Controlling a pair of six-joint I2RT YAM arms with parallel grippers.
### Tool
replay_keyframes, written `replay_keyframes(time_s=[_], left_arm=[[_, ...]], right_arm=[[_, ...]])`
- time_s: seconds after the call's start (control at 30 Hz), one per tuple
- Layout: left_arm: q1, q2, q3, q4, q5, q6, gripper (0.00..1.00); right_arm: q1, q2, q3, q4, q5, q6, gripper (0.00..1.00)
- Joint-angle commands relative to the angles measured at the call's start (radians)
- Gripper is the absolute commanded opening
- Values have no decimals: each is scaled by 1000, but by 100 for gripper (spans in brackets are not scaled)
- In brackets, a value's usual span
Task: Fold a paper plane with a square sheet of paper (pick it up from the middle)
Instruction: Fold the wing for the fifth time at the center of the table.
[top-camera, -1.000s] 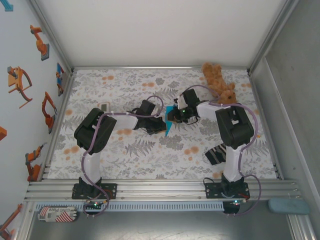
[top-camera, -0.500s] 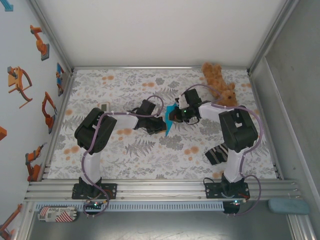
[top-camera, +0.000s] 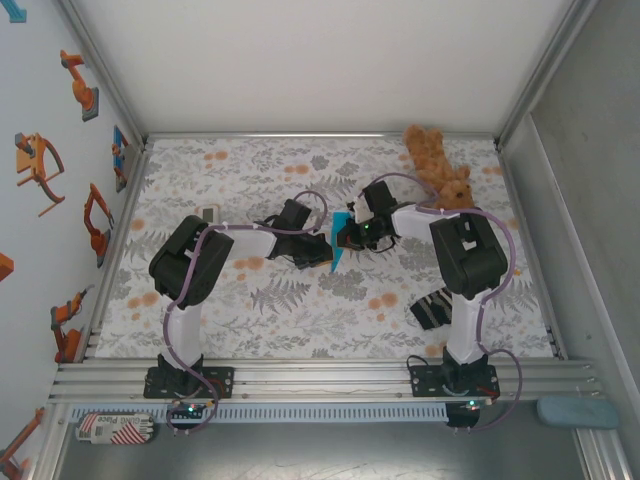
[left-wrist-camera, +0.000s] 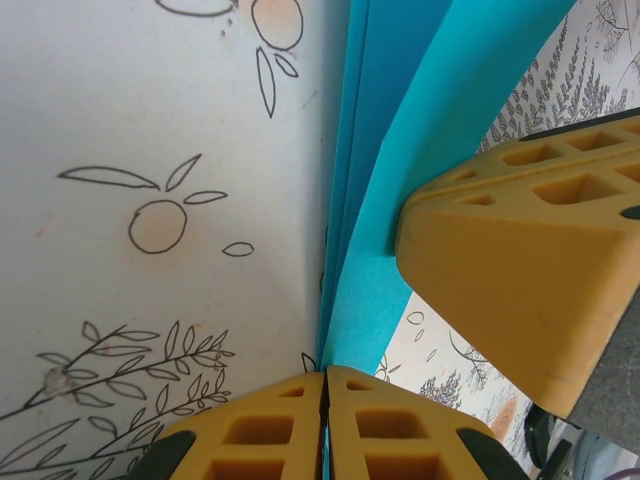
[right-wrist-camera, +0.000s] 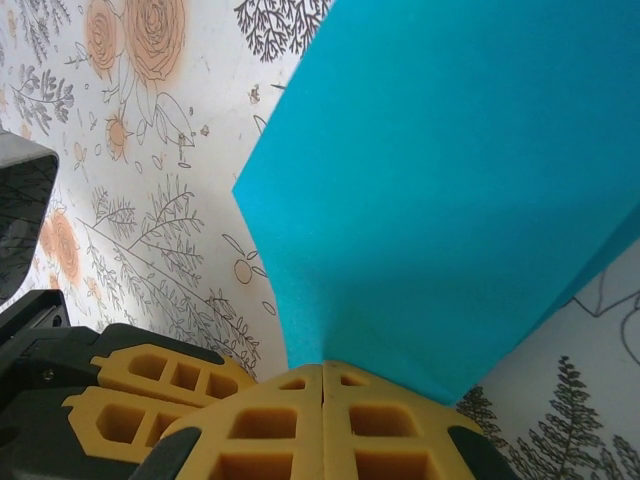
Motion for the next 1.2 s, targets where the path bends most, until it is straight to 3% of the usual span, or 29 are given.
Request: replay_keyframes(time_s=[0.0, 0.53, 0.9, 1.03, 1.17], left_arm=[[-41, 112, -38, -99, -65, 19, 9], [-44, 103, -43, -96, -69, 20, 9], [-37, -124, -32, -59, -82, 23, 17], [-40, -138, -53, 15, -39, -31, 17], [-40, -129, -72, -8, -76, -60, 18]], right_arm=[[10, 26, 38, -45, 36, -22, 6], [42, 78, 132, -222, 173, -50, 6], [42, 91, 149, -258, 214, -16, 6], [42, 91, 146, -249, 209, -4, 5], [42, 91, 143, -246, 209, 1, 5]])
